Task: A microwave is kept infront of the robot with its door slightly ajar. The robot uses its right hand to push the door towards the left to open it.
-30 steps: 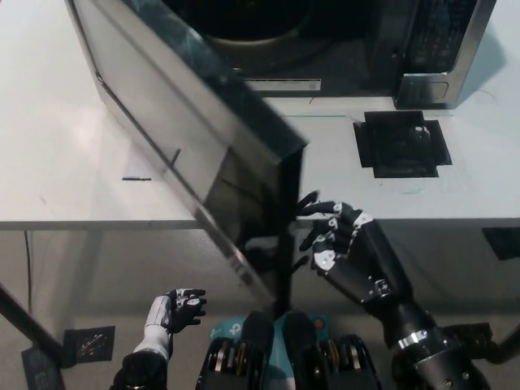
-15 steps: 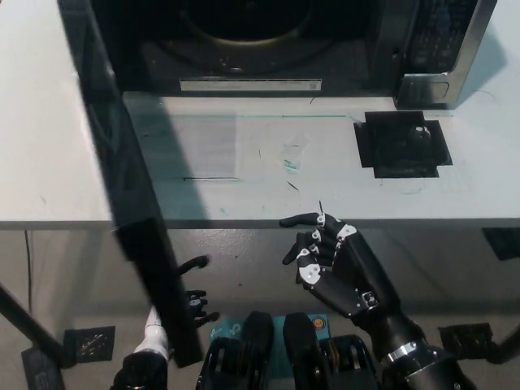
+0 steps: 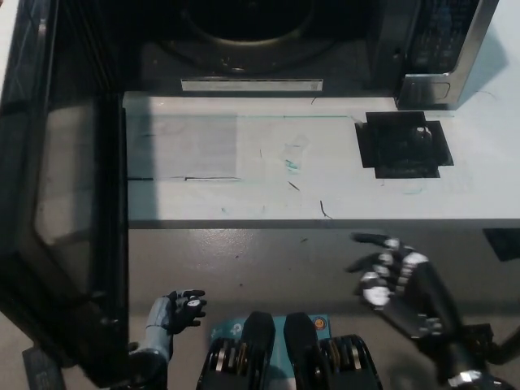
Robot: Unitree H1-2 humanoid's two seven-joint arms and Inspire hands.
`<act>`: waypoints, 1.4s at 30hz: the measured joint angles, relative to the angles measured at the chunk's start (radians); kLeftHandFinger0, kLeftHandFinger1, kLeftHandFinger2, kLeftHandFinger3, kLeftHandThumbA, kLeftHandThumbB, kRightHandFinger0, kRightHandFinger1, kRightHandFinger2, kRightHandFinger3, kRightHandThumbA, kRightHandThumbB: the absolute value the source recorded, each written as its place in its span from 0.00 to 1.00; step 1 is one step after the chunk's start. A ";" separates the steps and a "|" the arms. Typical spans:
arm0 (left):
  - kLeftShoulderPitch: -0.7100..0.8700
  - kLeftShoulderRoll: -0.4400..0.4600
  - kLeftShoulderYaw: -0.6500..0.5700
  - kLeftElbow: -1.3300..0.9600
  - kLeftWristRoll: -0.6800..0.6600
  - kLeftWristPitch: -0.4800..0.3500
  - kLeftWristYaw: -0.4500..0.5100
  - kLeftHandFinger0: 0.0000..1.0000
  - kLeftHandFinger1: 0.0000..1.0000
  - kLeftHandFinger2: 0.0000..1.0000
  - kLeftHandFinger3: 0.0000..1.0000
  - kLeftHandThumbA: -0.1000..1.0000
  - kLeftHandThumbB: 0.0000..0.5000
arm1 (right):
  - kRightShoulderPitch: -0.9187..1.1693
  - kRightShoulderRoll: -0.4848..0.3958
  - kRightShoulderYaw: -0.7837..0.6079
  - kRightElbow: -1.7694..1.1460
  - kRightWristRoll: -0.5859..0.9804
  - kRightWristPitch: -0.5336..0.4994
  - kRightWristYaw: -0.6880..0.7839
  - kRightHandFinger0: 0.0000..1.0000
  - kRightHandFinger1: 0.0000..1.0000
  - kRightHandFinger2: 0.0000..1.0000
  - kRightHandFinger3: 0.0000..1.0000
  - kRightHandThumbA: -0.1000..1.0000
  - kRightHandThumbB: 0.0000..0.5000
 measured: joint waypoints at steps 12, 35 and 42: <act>-0.002 0.000 0.002 -0.001 -0.001 0.001 0.000 0.64 0.54 0.57 0.52 0.25 0.00 | 0.044 -0.021 -0.193 0.161 0.010 -0.061 -0.032 0.23 0.26 0.38 0.62 0.28 0.39; -0.013 -0.001 0.005 0.009 -0.005 -0.005 0.000 0.61 0.52 0.53 0.50 0.26 0.00 | 0.033 0.046 -0.227 0.371 -0.007 -0.231 -0.118 0.16 0.20 0.35 0.62 0.30 0.41; -0.021 0.000 0.001 0.009 -0.004 -0.005 0.000 0.69 0.58 0.57 0.53 0.28 0.00 | 0.032 0.046 -0.227 0.396 -0.009 -0.278 -0.130 0.15 0.20 0.35 0.60 0.31 0.43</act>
